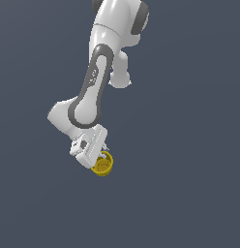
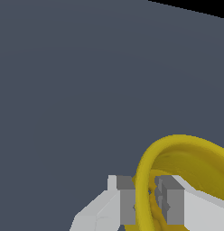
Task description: Pick up the object and move it to a goal position.
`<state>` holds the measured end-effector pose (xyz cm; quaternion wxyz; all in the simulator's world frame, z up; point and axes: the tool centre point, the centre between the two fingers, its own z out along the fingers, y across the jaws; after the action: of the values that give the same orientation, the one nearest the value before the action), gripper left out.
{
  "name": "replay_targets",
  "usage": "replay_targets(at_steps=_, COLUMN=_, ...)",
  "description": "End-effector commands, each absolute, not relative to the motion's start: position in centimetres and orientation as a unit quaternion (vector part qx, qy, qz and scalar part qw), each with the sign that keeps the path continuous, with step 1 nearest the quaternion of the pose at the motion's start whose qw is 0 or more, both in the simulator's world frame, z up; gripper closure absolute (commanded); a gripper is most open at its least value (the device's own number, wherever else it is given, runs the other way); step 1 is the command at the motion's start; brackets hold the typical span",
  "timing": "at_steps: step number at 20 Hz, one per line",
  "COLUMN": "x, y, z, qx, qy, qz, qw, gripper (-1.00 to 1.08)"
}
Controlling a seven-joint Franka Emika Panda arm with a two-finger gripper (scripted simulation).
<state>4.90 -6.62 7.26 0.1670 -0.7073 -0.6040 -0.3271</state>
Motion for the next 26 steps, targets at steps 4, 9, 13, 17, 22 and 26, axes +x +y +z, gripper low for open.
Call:
replay_targets(at_steps=4, x=4.7, y=-6.7, z=7.7, qx=-0.707, qy=-0.604, qz=-0.327, qw=0.167, gripper=1.08)
replay_targets(at_steps=9, x=3.8, y=-7.2, z=9.6, qx=-0.707, qy=-0.605, qz=-0.326, qw=0.167, gripper=1.08)
replay_targets(at_steps=13, x=2.5, y=-8.0, z=12.5, qx=-0.707, qy=-0.605, qz=-0.325, qw=0.167, gripper=1.08)
replay_targets(at_steps=17, x=0.7, y=-9.1, z=16.4, qx=-0.707, qy=-0.606, qz=-0.324, qw=0.166, gripper=1.08)
replay_targets(at_steps=22, x=-1.8, y=-10.7, z=22.1, qx=-0.707, qy=-0.607, qz=-0.323, qw=0.166, gripper=1.08)
replay_targets(at_steps=26, x=-3.7, y=-12.0, z=26.6, qx=-0.707, qy=-0.607, qz=-0.323, qw=0.166, gripper=1.08)
